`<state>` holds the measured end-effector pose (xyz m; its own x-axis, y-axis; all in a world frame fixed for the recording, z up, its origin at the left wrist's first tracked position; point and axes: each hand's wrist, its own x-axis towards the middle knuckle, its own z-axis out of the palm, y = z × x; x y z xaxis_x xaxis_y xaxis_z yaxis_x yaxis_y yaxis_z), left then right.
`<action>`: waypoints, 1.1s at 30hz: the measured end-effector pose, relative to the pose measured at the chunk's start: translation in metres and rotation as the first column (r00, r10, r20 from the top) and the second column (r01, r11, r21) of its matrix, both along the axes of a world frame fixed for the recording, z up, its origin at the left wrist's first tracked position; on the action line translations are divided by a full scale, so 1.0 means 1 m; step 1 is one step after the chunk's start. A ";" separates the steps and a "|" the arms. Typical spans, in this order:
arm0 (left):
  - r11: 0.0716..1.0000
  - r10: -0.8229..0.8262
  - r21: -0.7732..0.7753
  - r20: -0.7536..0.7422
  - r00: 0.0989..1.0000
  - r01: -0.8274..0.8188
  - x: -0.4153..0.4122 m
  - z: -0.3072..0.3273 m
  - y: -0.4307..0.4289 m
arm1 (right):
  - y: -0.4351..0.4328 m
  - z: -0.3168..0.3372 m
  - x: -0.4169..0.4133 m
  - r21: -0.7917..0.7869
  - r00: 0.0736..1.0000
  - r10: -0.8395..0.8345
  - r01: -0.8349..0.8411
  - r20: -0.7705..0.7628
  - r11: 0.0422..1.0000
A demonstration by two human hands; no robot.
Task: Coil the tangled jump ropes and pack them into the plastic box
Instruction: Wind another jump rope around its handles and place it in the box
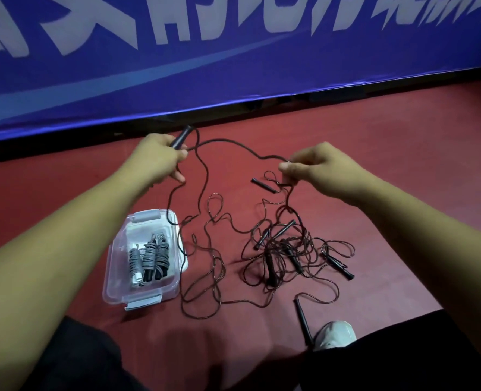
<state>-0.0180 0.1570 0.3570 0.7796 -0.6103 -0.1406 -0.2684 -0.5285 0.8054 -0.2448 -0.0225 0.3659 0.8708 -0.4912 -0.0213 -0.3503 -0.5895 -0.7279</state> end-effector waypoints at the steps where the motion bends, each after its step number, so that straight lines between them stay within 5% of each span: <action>1: 1.000 -0.018 -0.015 0.063 0.998 0.019 -0.004 0.001 -0.001 | 0.005 0.004 0.002 0.030 1.000 0.017 -0.017 0.021 0.999; 3: 0.991 -0.094 -0.083 0.119 0.988 0.104 -0.018 0.006 -0.005 | 0.017 0.009 0.007 0.059 0.997 0.071 -0.073 0.034 0.996; 7: 0.878 -0.422 -0.318 -0.162 0.892 0.358 -0.047 0.010 -0.007 | 0.033 0.012 0.019 0.071 0.987 0.153 -0.157 0.051 0.985; 11: 0.827 -0.554 -0.276 -0.246 0.796 0.490 -0.056 0.003 -0.007 | 0.034 0.012 0.025 0.086 0.989 0.132 -0.137 0.060 0.987; 15: 0.873 -0.467 -0.255 -0.185 0.865 0.417 -0.062 0.011 -0.009 | 0.028 0.006 0.021 0.097 0.984 0.179 -0.177 -0.008 0.979; 23: 0.899 -0.131 -0.439 -0.298 0.946 -0.014 -0.013 0.021 -0.001 | -0.007 -0.018 -0.004 0.227 0.974 0.138 -0.096 -0.181 0.969; 26: 0.932 -0.111 -0.362 -0.252 0.961 0.012 0.003 0.015 0.004 | -0.021 -0.019 -0.013 0.223 0.978 0.094 -0.051 -0.186 0.973; 30: 0.993 -0.091 -0.086 -0.109 0.990 0.082 0.007 -0.001 0.004 | -0.016 -0.006 -0.012 0.172 0.997 0.048 -0.038 -0.056 0.984; 33: 0.998 -0.067 -0.013 0.009 0.998 0.067 0.007 -0.004 0.004 | -0.002 0.018 -0.007 0.355 0.976 0.011 -0.089 0.216 0.930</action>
